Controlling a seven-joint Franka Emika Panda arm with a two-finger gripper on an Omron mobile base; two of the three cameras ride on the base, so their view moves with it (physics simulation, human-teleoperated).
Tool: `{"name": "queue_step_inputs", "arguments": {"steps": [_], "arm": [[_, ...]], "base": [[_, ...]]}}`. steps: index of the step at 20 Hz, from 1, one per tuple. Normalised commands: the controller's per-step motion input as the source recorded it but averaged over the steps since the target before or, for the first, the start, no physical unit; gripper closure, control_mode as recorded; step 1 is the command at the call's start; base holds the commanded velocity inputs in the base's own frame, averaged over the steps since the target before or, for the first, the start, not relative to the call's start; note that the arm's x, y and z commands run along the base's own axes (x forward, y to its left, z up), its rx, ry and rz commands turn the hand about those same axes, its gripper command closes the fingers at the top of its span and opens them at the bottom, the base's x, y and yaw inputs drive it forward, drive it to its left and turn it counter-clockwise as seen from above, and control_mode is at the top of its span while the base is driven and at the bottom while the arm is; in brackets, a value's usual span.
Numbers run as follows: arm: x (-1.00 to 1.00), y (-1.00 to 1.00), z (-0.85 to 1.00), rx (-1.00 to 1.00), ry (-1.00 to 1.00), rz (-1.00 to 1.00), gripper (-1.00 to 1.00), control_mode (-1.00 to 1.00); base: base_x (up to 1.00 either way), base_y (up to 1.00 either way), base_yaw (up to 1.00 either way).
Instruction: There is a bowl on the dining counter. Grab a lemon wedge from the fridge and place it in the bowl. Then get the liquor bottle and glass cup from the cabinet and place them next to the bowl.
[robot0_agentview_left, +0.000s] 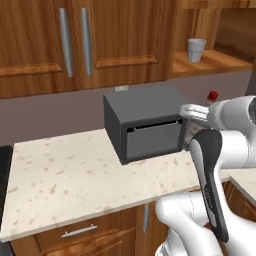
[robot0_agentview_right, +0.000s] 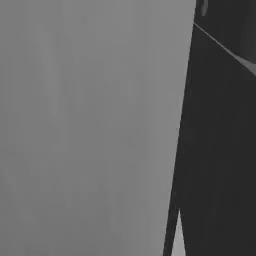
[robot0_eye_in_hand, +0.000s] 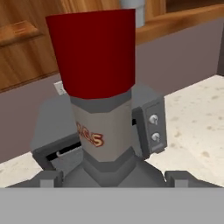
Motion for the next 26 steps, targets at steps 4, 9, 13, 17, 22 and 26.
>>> {"name": "queue_step_inputs", "arguments": {"steps": [4, 9, 13, 17, 22, 26], "arm": [[0.0, 0.0, 0.0, 0.0, 0.0, 0.0, 1.0, 1.0], [0.0, 0.0, 0.0, 0.0, 0.0, 0.0, 1.0, 1.0], [0.0, 0.0, 0.0, 0.0, 0.0, 0.0, 1.0, 1.0], [0.0, 0.0, 0.0, 0.0, 0.0, 0.0, 1.0, 1.0], [0.0, 0.0, 0.0, 0.0, 0.0, 0.0, 1.0, 1.0], [0.0, 0.0, 0.0, 0.0, 0.0, 0.0, 1.0, 1.0]], "base": [[-1.0, 1.0, 0.04], [-0.81, 1.0, 0.02], [-0.16, 1.0, 0.01], [-0.18, 1.0, 0.02], [-0.3, 1.0, 0.03], [-0.38, 1.0, 0.04]]}}
